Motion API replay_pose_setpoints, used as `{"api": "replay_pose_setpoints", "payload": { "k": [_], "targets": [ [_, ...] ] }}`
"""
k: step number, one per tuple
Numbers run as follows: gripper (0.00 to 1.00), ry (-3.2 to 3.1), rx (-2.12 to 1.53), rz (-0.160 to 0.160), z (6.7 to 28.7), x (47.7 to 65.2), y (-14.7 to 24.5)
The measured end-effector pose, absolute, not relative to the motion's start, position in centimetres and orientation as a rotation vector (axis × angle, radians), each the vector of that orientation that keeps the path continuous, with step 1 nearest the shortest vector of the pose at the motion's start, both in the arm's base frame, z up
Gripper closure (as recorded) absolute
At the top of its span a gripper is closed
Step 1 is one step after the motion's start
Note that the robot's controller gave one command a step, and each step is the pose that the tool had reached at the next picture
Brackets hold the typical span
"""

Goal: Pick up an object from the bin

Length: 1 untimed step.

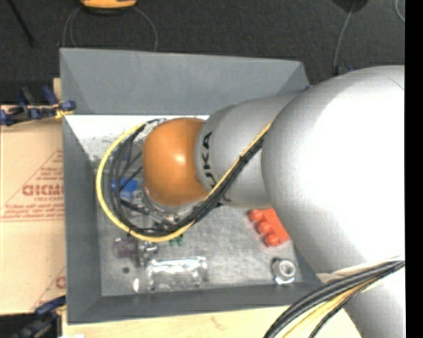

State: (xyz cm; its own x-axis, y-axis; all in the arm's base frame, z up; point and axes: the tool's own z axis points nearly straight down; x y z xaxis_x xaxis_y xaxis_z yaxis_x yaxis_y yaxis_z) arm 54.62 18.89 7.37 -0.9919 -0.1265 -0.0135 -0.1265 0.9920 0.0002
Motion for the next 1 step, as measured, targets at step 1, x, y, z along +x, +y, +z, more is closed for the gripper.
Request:
{"api": "replay_pose_setpoints", "payload": {
  "k": [1],
  "targets": [
    [0.0, 3.036, -0.772, 0.004, 10.21, 53.63, 21.37]
  ]
}}
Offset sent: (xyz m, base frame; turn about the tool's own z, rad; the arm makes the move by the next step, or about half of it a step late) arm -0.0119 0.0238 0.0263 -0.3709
